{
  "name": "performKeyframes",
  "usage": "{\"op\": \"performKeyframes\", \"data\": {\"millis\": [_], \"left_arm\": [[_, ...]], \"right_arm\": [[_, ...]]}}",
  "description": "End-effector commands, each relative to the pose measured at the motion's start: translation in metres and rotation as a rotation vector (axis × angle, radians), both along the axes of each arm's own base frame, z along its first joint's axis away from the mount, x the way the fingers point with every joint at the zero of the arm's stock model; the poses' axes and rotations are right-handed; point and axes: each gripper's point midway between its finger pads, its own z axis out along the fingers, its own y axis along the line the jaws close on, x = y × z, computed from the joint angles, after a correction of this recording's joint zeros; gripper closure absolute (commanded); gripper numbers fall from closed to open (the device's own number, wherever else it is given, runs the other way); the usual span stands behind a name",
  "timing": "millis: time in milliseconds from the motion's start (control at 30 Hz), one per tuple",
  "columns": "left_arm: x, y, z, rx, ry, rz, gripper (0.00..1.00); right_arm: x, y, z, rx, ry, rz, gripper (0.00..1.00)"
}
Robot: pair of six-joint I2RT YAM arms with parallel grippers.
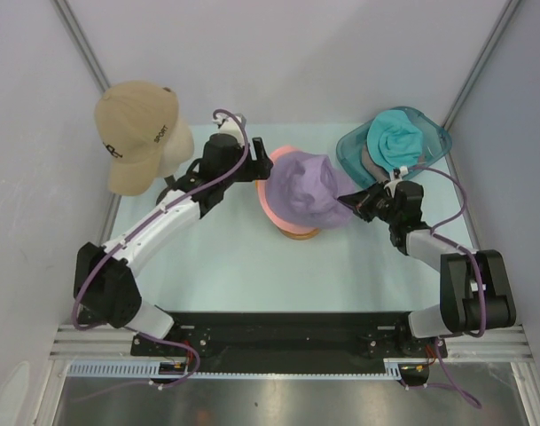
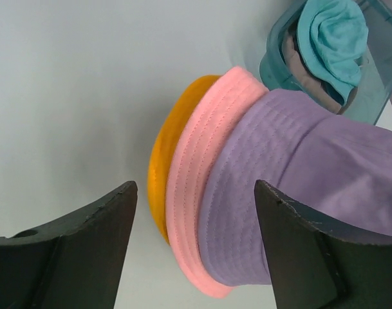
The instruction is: Stack the hats
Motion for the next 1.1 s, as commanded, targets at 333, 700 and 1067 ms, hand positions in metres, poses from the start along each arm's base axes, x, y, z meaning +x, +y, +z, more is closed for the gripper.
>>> {"op": "performKeyframes", "data": {"millis": [333, 700, 1067], "left_arm": [[0.004, -0.032, -0.014, -0.154, -0.008, -0.138, 0.28], [-0.007, -0.009, 0.005, -0.183, -0.084, -0.067, 0.24], [0.008, -0.033, 0.047, -0.242, -0.178, -0.152, 0.36]], "right_arm": [[0.007, -0.007, -0.028, -0.082, 0.063, 0.013, 1.00], [0.008, -0.005, -0.020, -0.070, 0.051, 0.020, 1.00], [0.010, -0.001, 0.007, -0.096, 0.006, 0.035, 1.00]]}}
